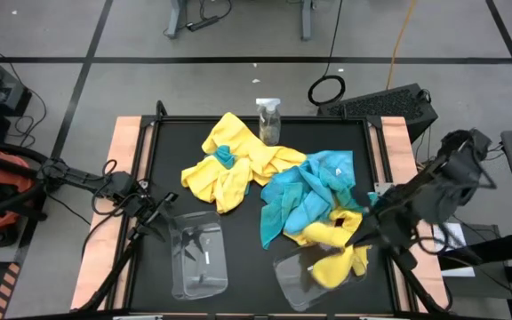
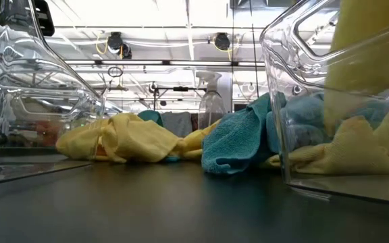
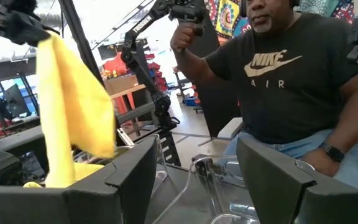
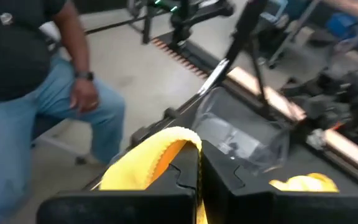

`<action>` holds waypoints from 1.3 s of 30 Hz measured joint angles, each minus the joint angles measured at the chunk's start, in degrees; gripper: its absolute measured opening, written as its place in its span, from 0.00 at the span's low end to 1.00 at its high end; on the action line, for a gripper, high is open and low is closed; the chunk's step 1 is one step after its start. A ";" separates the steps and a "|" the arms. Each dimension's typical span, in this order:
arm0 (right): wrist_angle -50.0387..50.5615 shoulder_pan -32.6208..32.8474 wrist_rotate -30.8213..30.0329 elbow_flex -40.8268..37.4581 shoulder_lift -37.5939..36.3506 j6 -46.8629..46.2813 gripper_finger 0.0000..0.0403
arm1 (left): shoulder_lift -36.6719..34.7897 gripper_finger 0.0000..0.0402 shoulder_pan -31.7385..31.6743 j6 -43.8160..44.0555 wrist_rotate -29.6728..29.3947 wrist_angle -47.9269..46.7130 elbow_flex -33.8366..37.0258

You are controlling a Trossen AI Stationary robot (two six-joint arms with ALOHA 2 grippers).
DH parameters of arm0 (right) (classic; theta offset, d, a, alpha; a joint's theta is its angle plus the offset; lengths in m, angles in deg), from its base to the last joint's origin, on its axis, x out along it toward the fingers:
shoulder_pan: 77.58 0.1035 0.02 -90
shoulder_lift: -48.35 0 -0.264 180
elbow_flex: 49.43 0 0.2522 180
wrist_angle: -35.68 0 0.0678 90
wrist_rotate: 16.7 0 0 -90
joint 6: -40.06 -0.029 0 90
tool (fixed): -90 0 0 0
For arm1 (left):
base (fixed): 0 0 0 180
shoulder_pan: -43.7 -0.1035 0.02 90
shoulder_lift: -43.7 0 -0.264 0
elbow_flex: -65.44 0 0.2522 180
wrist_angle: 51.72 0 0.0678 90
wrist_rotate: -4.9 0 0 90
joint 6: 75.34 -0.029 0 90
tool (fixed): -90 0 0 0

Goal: Sort microfiber towel by color & place in baskets
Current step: Put the yellow microfiber towel into the right transparent bin

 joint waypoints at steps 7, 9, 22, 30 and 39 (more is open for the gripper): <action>-4.10 0.00 3.30 -5.33 0.74 -0.66 0.00 | 0.00 0.57 0.00 0.00 -0.02 0.00 0.00; -4.25 0.00 3.30 -7.93 0.74 -1.77 0.00 | 0.00 0.57 0.02 0.00 -0.02 0.00 -0.02; -22.53 -0.55 7.42 -34.41 0.89 -10.85 0.00 | 0.00 0.57 0.01 0.00 -0.01 0.00 -0.01; -38.23 -0.53 9.40 -46.60 3.77 -13.08 0.00 | 0.00 0.57 0.00 0.00 0.00 0.00 -0.02; -44.04 -0.52 12.21 -49.12 13.22 -13.51 0.01 | 0.00 0.57 0.01 0.00 -0.02 0.00 0.00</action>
